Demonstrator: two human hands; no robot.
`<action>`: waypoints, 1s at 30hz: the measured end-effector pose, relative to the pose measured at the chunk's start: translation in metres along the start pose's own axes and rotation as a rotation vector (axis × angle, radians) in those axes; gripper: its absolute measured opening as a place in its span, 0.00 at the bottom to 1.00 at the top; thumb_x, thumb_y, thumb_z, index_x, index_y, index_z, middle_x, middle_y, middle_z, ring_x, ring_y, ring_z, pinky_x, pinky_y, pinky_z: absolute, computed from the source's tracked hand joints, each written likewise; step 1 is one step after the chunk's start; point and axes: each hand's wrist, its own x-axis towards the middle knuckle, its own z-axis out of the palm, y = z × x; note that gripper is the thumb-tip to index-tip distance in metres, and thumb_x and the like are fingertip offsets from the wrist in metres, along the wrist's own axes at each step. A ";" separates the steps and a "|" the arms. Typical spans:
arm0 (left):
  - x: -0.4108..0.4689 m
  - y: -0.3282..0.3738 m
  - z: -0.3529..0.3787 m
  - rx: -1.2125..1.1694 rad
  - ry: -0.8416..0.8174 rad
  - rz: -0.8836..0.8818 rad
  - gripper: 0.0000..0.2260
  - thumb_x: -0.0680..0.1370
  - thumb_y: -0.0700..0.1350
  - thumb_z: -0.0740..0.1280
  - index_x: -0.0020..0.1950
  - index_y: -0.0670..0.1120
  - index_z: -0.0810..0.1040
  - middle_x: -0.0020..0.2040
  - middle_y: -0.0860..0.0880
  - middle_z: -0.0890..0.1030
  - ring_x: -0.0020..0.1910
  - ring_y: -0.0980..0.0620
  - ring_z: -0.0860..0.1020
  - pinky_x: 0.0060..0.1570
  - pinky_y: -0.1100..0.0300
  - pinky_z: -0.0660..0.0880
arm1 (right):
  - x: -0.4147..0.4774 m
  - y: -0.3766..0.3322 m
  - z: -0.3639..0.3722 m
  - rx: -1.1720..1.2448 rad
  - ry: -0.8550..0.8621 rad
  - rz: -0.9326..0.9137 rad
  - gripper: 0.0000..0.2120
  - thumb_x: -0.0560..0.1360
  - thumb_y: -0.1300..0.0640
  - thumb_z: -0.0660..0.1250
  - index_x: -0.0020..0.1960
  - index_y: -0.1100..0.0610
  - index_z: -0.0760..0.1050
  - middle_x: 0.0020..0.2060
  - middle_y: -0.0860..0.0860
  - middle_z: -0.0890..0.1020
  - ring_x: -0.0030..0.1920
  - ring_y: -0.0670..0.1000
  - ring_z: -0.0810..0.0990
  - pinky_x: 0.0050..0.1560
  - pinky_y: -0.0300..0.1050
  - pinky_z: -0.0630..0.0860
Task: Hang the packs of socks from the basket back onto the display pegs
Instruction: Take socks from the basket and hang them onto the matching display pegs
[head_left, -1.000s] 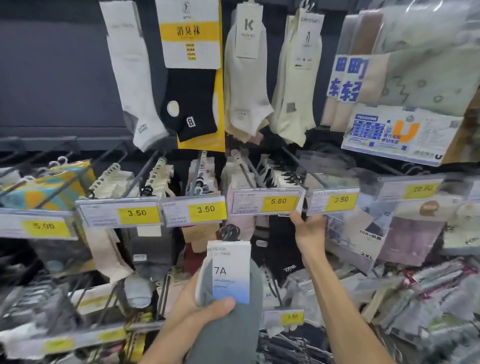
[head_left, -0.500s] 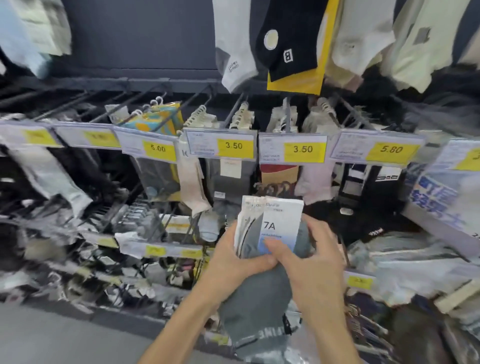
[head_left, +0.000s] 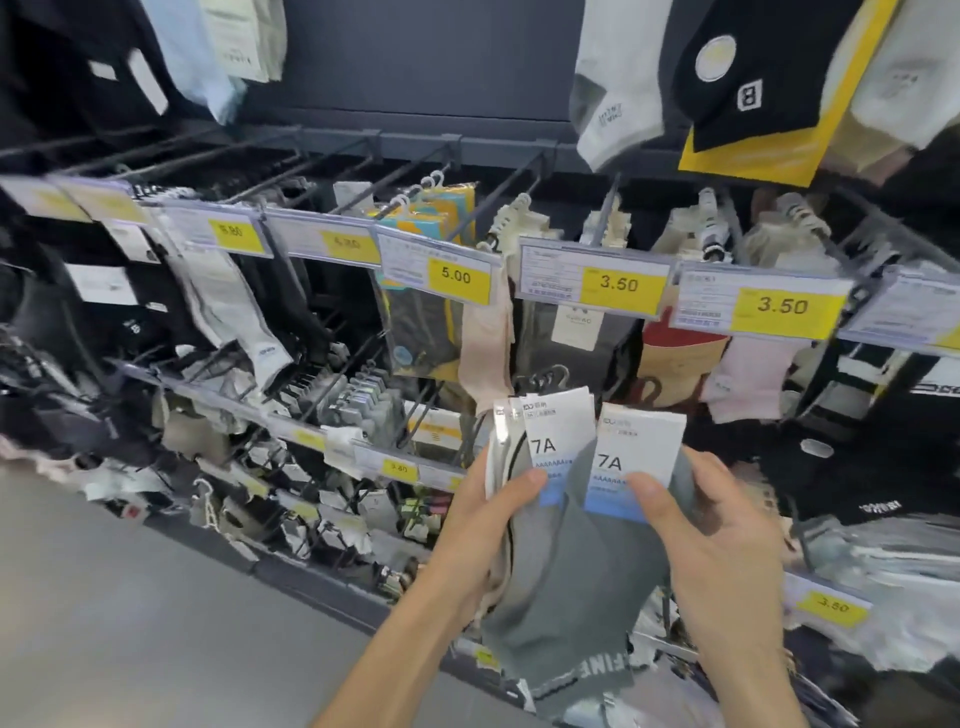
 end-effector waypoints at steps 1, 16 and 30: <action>-0.003 0.001 -0.005 -0.010 0.023 -0.006 0.17 0.71 0.51 0.74 0.60 0.57 0.82 0.58 0.48 0.85 0.59 0.48 0.83 0.57 0.52 0.80 | 0.000 0.002 0.007 -0.018 -0.030 -0.008 0.09 0.73 0.49 0.71 0.51 0.36 0.80 0.49 0.43 0.82 0.51 0.40 0.80 0.45 0.26 0.74; -0.001 0.048 -0.174 0.041 0.156 0.167 0.15 0.72 0.41 0.75 0.58 0.50 0.82 0.53 0.47 0.87 0.50 0.50 0.86 0.41 0.63 0.81 | -0.004 0.003 0.193 -0.034 -0.226 0.039 0.11 0.72 0.45 0.70 0.53 0.36 0.78 0.48 0.36 0.84 0.47 0.37 0.81 0.40 0.29 0.75; 0.061 0.126 -0.344 0.186 -0.054 0.201 0.17 0.74 0.49 0.75 0.62 0.53 0.80 0.57 0.52 0.85 0.58 0.52 0.83 0.53 0.59 0.79 | 0.014 -0.004 0.370 0.076 -0.016 0.098 0.11 0.75 0.55 0.72 0.51 0.41 0.78 0.49 0.41 0.85 0.47 0.41 0.83 0.40 0.32 0.77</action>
